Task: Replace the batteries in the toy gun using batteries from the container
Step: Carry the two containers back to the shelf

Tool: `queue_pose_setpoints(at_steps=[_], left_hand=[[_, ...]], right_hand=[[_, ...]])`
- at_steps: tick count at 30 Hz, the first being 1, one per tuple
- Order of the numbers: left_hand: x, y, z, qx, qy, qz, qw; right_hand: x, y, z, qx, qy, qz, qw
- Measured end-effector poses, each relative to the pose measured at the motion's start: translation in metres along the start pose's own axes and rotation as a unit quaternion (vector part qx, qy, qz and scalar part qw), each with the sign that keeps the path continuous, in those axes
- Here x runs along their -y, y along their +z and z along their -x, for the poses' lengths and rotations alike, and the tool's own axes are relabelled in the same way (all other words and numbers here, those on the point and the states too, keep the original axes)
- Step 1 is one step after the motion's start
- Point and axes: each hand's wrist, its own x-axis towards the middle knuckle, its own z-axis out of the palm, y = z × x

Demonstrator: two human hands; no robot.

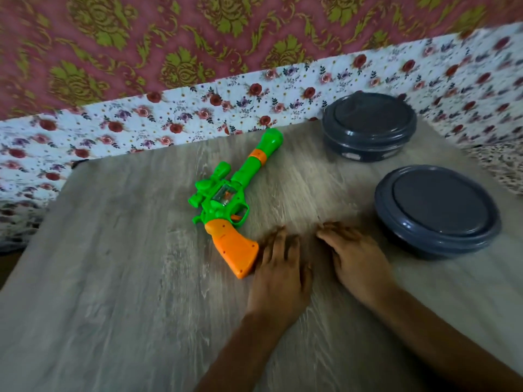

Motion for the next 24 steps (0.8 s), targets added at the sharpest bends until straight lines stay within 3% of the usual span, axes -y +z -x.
queue_pose_setpoints(at_steps=[4,9,13,15,18,22,24], left_hand=[[-0.004,-0.007,-0.001,0.047,-0.007,0.02,0.999],[-0.006,-0.02,-0.007,0.184,-0.039,0.022,0.982],[-0.007,-0.033,-0.011,0.202,-0.021,-0.022,0.979],[-0.003,-0.028,-0.014,0.195,-0.01,-0.032,0.98],[-0.006,-0.048,-0.013,0.221,-0.008,-0.047,0.974],[-0.013,-0.057,-0.017,0.264,-0.027,0.031,0.964],[-0.02,-0.055,-0.025,0.239,-0.039,0.056,0.969]], right_hand=[[0.008,-0.015,-0.001,0.032,0.019,0.022,0.999],[0.032,-0.034,0.011,0.156,0.11,-0.019,0.981],[0.042,-0.056,0.02,0.084,0.1,-0.036,0.991],[0.039,-0.053,0.023,0.13,0.107,-0.053,0.984],[0.04,-0.059,0.026,0.1,0.148,-0.075,0.981],[0.038,-0.09,0.021,0.02,0.189,-0.123,0.974],[0.031,-0.11,0.012,-0.015,0.201,-0.143,0.969]])
